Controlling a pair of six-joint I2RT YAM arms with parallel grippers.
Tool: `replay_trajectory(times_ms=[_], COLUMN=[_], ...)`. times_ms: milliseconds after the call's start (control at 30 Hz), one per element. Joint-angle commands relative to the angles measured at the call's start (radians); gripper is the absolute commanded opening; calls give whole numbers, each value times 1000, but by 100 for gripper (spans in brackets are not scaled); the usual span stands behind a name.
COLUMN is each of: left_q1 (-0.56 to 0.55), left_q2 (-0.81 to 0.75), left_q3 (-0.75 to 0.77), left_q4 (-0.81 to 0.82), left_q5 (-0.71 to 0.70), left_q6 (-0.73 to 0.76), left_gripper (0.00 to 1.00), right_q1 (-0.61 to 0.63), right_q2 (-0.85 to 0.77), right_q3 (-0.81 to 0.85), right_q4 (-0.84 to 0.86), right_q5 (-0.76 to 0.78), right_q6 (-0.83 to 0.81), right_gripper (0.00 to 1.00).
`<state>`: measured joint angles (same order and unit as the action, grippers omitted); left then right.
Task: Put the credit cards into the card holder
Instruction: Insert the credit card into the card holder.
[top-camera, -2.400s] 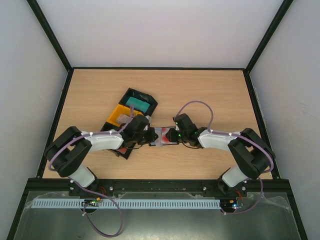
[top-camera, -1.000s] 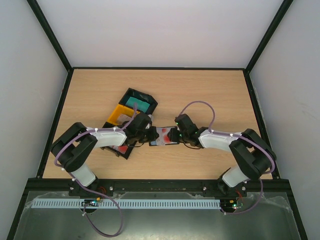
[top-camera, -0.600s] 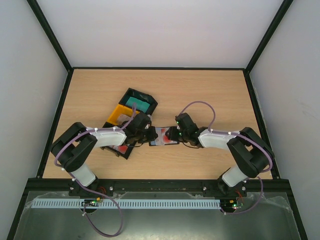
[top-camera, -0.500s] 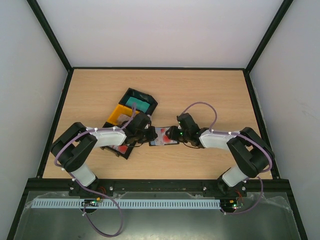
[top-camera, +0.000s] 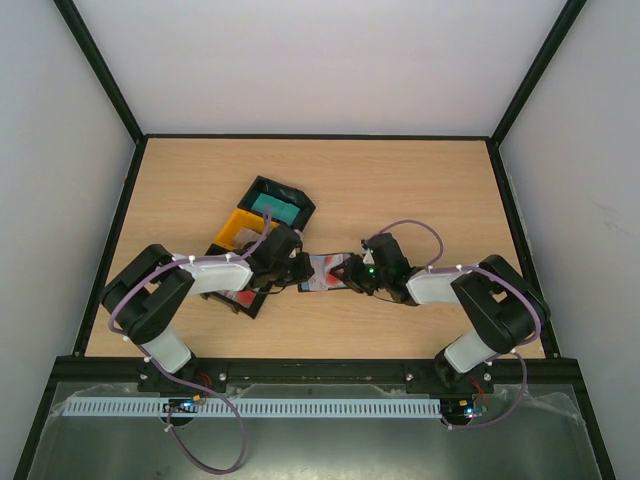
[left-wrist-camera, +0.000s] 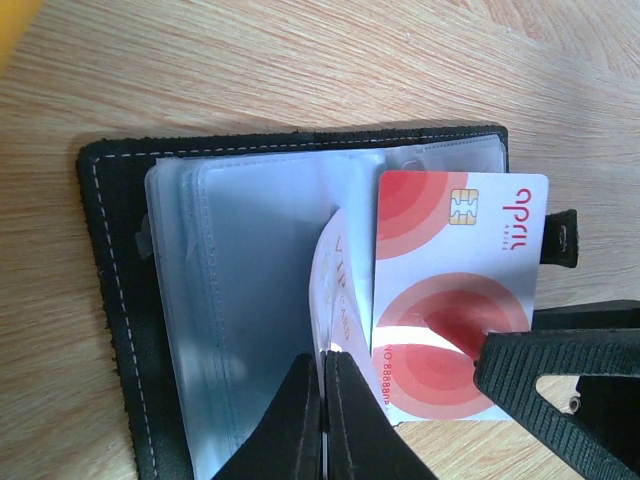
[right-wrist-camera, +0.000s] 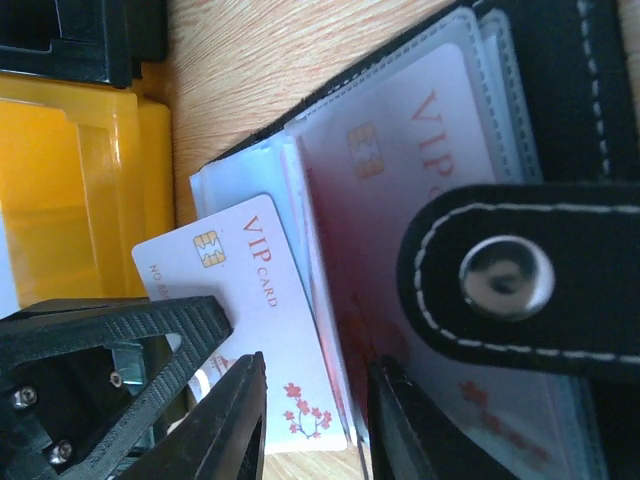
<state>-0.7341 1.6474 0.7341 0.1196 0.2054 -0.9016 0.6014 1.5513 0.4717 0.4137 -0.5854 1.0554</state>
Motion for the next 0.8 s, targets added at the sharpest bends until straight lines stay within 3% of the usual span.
replay_trajectory(times_ms=[0,133,367,500,633,767], left_q1=[7,8,10,10,10,10], left_q2=[44,39,27,23,-13,-83], left_q3=[-18,-16,-9,-7,-4,32], left_q4=[-129,-127,-132,-132,-121,-175], left_q5=[-60,-58,-54,-45,-17,-15], left_q6=[17,21,37,39,50,75], left_gripper=[2,3,2,2,3,3], right_q1=[0,0,0,0,0,0], right_q2=[-3,-8,-7,-16,-16,-2], right_q3=[0,26,44,47,46,40], right_q4=[18,-72,-178,-200,-191,-158], right_q5=[-22,77,209,236,221,188], right_q6=[36,-49,-139,-147,-152,-155], right_gripper=[27,19,16,15,3,2])
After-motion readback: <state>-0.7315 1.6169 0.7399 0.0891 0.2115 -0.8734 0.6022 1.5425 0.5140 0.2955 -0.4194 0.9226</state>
